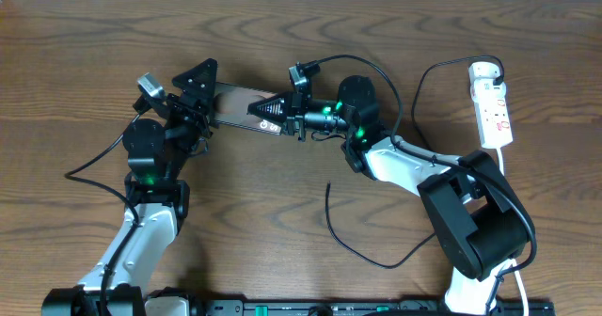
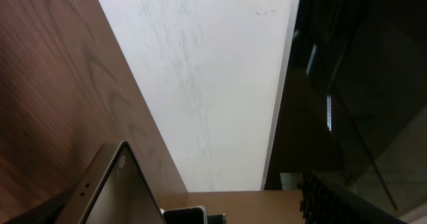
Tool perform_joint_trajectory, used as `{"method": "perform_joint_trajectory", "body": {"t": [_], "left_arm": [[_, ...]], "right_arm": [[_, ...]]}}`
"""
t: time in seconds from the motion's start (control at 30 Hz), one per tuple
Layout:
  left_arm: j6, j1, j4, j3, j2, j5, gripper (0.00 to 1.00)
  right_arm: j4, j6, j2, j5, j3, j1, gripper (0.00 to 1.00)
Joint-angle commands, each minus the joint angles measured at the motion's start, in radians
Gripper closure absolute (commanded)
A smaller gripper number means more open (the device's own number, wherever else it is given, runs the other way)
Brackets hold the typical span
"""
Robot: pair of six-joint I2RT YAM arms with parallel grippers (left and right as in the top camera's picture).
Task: Plug charger to phone and switch on socket
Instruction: 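Hold the phone horizontally between both grippers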
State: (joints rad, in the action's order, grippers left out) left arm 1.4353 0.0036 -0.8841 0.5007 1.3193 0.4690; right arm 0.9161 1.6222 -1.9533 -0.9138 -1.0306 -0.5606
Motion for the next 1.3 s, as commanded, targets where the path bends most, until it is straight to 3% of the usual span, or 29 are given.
{"method": "perform_joint_trajectory", "body": {"t": [0.0,0.37,1.27], "left_arm": [[-0.009,-0.027,-0.012,0.014,-0.013,0.093,0.15],[-0.008,-0.027,-0.012,0.014,-0.013,0.126,0.22],[0.048,-0.028,-0.012,0.014,-0.013,0.159,0.22]], "right_arm": [[0.007,-0.023,0.005,0.042,-0.009,-0.034,0.99],[0.007,-0.023,0.005,0.060,-0.009,-0.021,0.98],[-0.034,-0.050,0.005,0.127,-0.009,0.026,0.98]]}}
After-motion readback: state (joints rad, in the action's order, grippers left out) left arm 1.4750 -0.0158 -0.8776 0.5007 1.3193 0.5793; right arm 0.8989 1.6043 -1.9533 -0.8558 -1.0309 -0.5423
